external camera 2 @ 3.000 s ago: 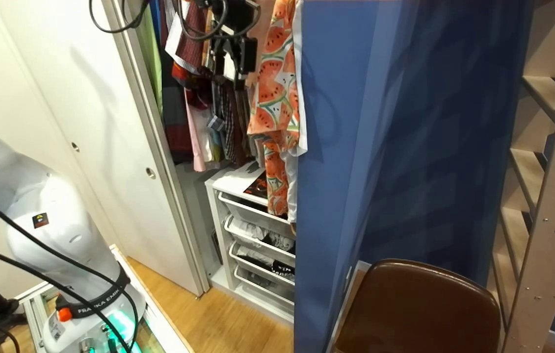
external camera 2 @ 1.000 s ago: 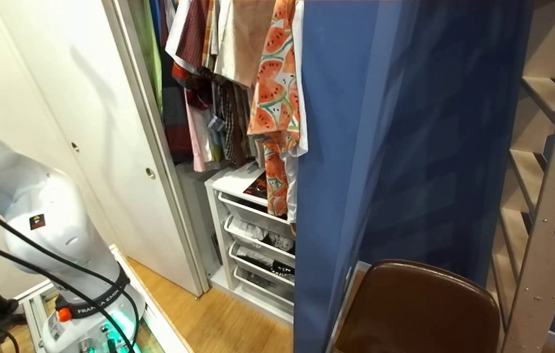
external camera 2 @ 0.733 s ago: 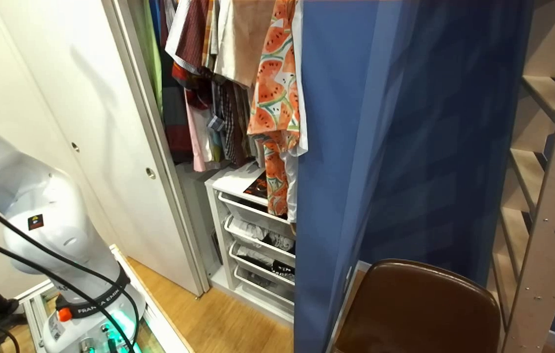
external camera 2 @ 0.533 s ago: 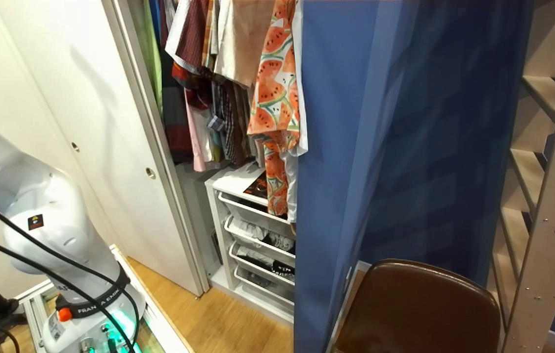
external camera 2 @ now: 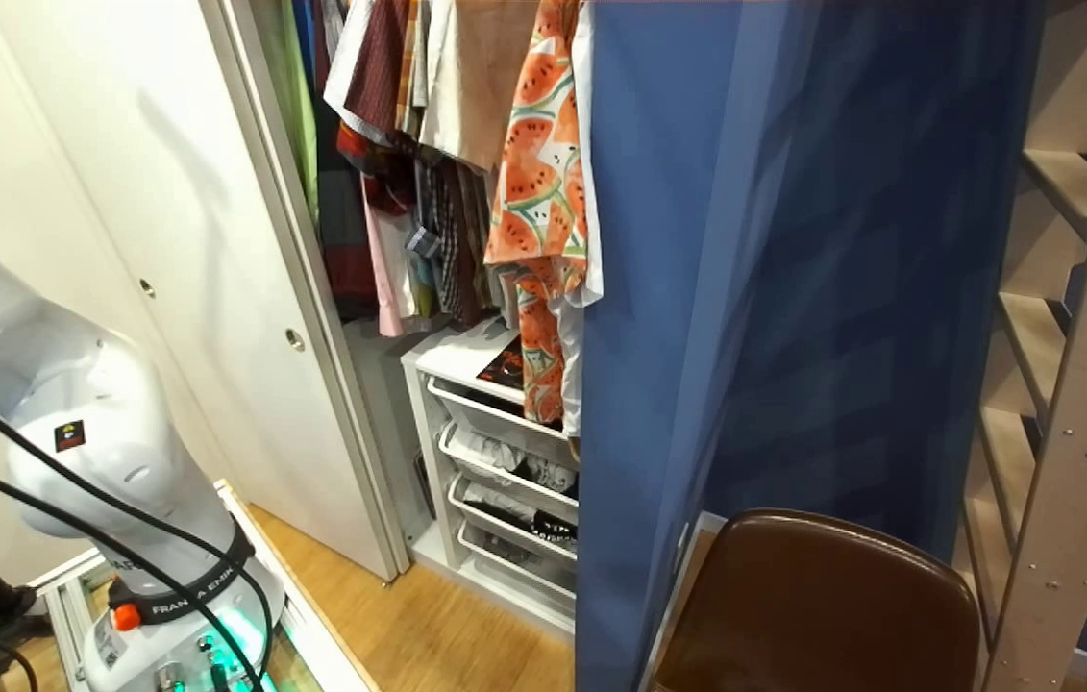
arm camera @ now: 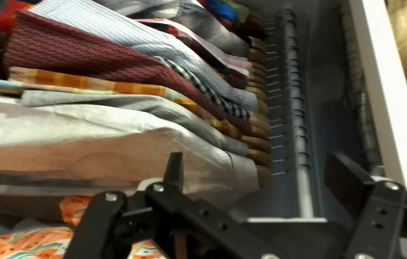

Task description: Hang the cap on the shirt

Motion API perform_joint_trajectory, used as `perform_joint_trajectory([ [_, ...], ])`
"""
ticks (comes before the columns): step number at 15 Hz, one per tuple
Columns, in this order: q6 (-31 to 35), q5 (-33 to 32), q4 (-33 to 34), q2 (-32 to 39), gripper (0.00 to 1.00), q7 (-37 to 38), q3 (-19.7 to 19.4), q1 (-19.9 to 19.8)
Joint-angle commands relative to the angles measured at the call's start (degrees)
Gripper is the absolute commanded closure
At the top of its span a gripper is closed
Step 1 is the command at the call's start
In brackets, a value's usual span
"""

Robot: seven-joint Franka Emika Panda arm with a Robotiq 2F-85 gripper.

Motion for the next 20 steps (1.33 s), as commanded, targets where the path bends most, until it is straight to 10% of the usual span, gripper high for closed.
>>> perform_joint_trajectory([
  [1,7.5,8.4,-0.8,-0.5,0.00,-3.2,-0.3,0.4],
  [6,6.1,6.7,0.4,0.3,0.00,-2.4,-0.2,-0.1],
  [20,29.4,31.4,3.8,2.7,0.00,-19.5,2.4,3.6],
])
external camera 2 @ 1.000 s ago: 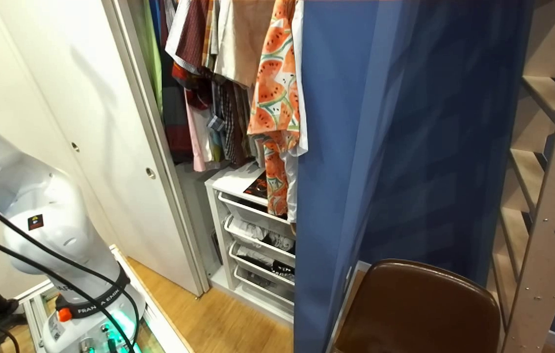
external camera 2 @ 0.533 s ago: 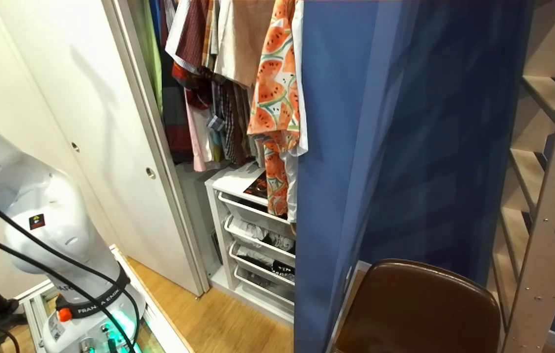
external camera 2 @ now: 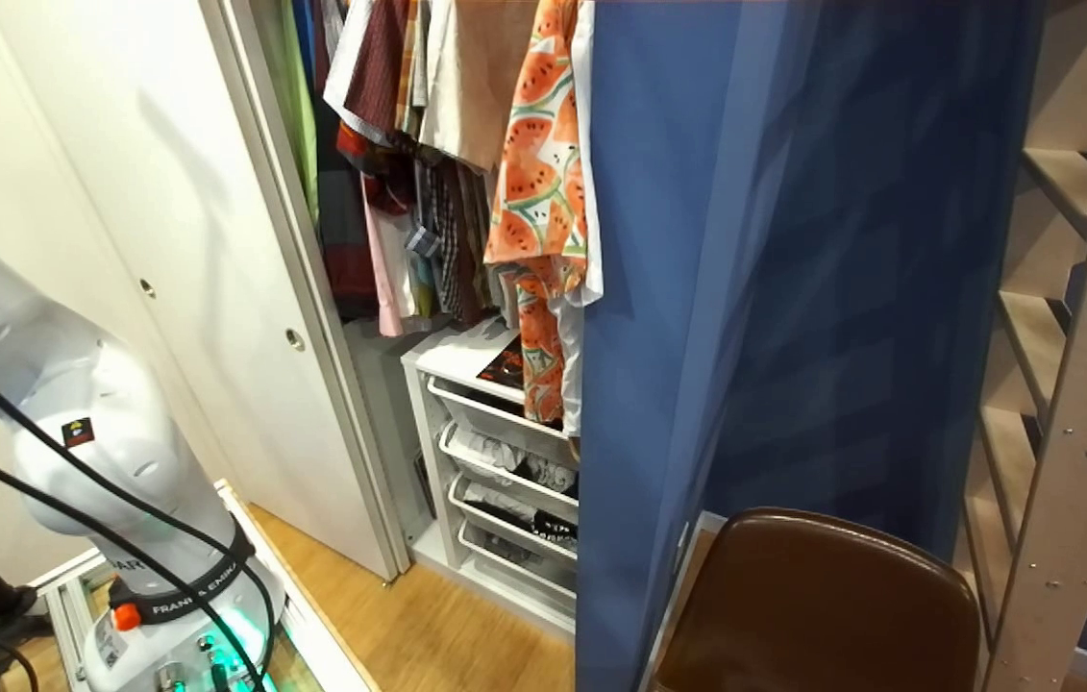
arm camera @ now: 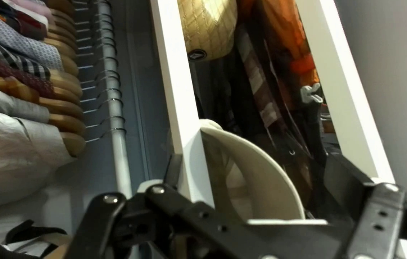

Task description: Hang the cap on the shirt

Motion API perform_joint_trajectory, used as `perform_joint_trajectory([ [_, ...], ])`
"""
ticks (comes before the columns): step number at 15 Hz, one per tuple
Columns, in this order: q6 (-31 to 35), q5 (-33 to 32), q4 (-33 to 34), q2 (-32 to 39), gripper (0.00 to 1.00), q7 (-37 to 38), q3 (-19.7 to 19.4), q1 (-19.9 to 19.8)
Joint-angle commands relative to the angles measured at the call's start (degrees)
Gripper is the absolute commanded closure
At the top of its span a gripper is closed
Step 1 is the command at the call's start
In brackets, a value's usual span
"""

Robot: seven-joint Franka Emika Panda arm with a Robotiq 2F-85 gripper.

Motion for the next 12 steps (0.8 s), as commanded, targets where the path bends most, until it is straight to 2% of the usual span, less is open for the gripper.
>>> perform_joint_trajectory([
  [1,9.7,6.4,2.7,1.7,0.00,-2.4,2.0,0.7],
  [2,13.7,9.4,3.5,2.1,0.00,-4.3,2.6,1.1],
  [4,17.5,13.5,4.7,2.7,0.00,-7.0,3.2,1.8],
  [5,18.4,15.2,5.3,3.0,0.07,-8.3,3.4,2.1],
  [6,19.2,16.5,5.7,3.2,0.28,-9.5,3.6,2.3],
  [8,19.0,18.1,5.9,3.6,0.33,-11.4,3.6,2.4],
  [12,17.8,14.3,4.8,3.9,0.61,-12.0,3.6,1.6],
])
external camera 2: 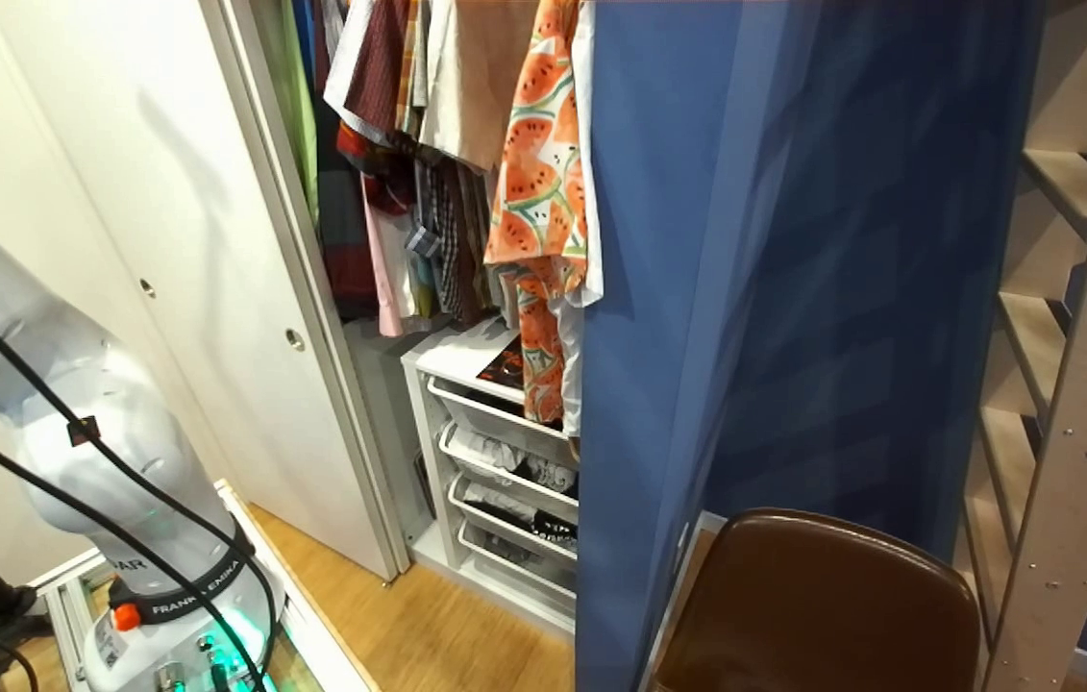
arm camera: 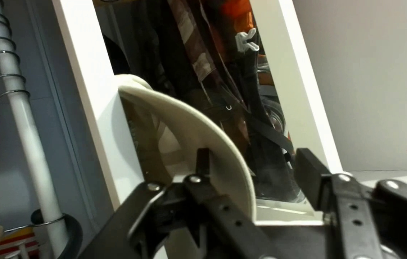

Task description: Hang the cap on the shirt

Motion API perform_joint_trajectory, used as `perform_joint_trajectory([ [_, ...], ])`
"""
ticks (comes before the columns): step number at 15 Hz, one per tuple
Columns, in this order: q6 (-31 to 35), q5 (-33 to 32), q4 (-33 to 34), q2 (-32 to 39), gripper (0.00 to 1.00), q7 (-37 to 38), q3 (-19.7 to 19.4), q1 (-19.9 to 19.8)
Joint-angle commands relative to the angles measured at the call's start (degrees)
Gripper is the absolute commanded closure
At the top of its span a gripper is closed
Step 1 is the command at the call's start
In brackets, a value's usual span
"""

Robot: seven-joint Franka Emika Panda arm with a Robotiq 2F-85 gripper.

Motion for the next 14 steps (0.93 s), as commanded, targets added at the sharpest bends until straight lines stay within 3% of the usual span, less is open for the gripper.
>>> perform_joint_trajectory([
  [1,0.4,-2.1,1.0,1.1,0.69,-0.3,0.1,-0.6],
  [6,-0.7,-5.9,0.2,1.4,0.99,1.2,-0.9,-1.4],
  [14,-11.9,-5.0,-1.7,-0.7,0.99,3.4,-6.7,-3.0],
])
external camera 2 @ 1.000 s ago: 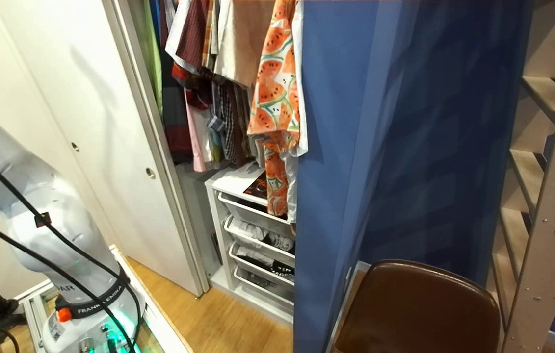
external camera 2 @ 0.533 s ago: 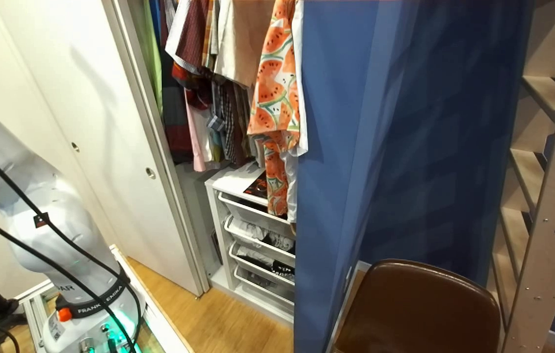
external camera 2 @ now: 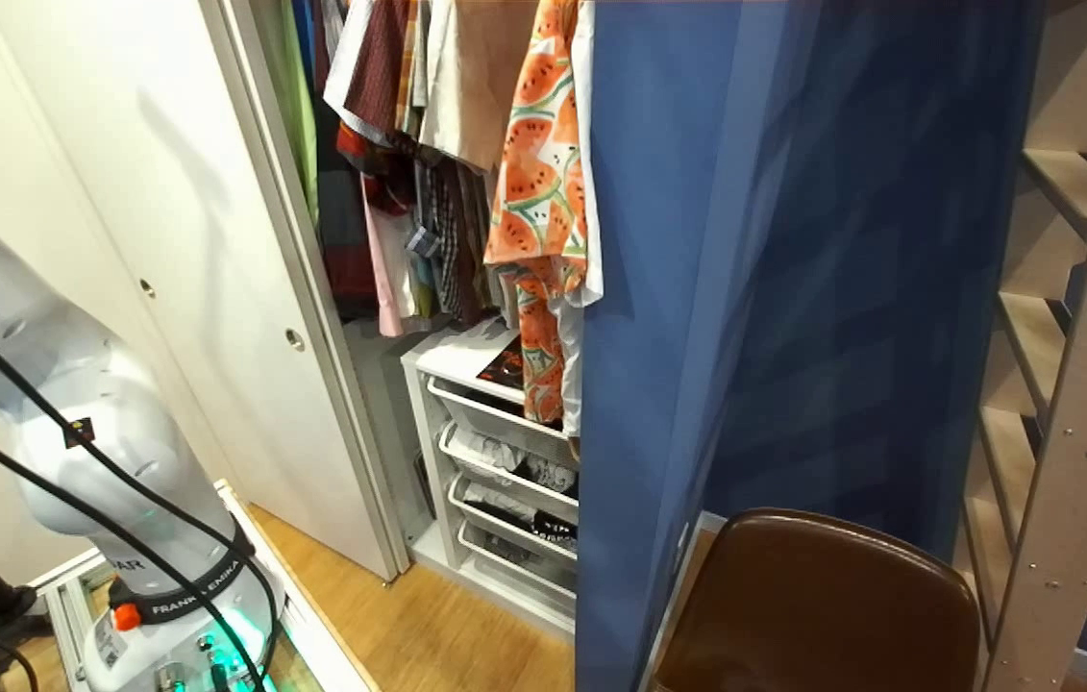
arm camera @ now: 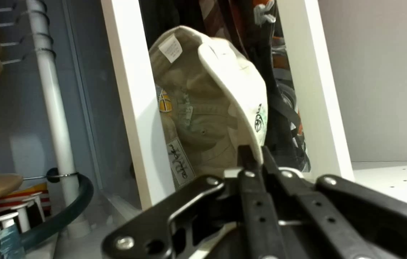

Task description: Hang the cap on the shirt

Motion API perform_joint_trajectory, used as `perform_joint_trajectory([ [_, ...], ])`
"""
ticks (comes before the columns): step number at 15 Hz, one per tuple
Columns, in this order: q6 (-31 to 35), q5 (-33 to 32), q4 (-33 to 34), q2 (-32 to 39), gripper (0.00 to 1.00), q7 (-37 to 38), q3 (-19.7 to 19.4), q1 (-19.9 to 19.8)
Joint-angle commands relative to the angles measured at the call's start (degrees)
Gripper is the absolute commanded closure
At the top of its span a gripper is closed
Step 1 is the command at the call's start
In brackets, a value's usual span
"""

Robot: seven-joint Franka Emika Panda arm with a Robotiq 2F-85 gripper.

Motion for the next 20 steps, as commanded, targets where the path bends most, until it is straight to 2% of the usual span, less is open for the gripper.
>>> perform_joint_trajectory([
  [1,-7.9,-1.0,-1.8,-2.3,0.99,3.7,-2.7,-1.2],
  [5,-15.3,-2.5,-4.5,-4.9,0.99,6.2,-4.2,-2.3],
  [8,-16.9,-10.7,-6.8,-7.9,0.99,9.9,-3.5,-4.3],
  [11,-20.4,-14.6,-9.0,-11.2,0.99,10.9,-5.2,-5.8],
  [15,-19.4,-12.0,-12.1,-15.7,0.99,8.9,-6.7,-6.7],
  [20,-20.5,-13.3,-16.7,-20.8,0.99,7.3,-7.9,-8.0],
])
